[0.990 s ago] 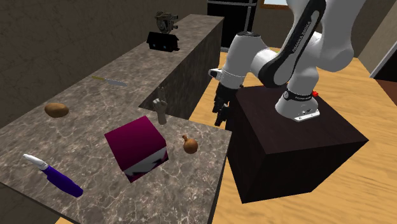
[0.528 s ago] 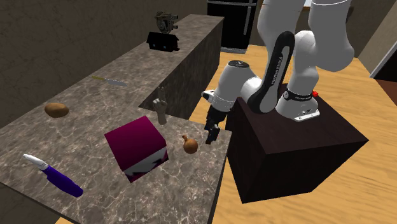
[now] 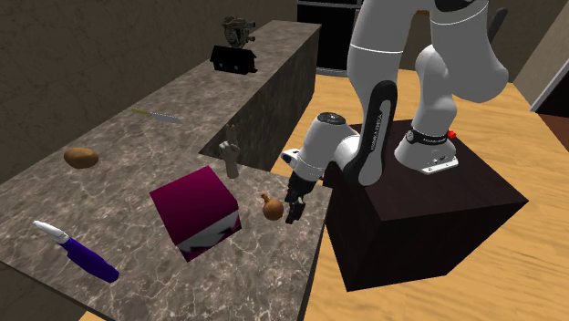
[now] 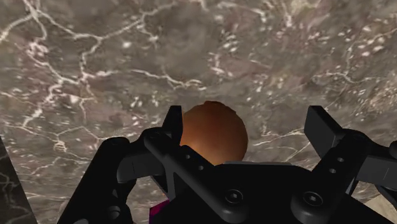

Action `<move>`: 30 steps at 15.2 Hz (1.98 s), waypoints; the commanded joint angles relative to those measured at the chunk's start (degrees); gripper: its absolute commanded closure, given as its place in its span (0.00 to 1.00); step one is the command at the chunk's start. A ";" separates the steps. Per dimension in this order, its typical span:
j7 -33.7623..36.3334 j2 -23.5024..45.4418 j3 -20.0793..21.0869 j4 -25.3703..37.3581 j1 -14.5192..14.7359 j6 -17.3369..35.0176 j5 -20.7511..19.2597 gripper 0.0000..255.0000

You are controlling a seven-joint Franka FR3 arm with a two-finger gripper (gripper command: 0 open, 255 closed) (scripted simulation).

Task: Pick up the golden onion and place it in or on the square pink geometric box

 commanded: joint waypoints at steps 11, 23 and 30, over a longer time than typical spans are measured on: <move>-0.05 3.72 -0.10 2.57 0.03 1.20 -0.27 1.00; -0.80 0.29 1.88 2.21 -5.04 -3.17 -2.57 0.00; -2.88 -1.46 5.80 4.65 -13.46 -9.77 -5.15 0.00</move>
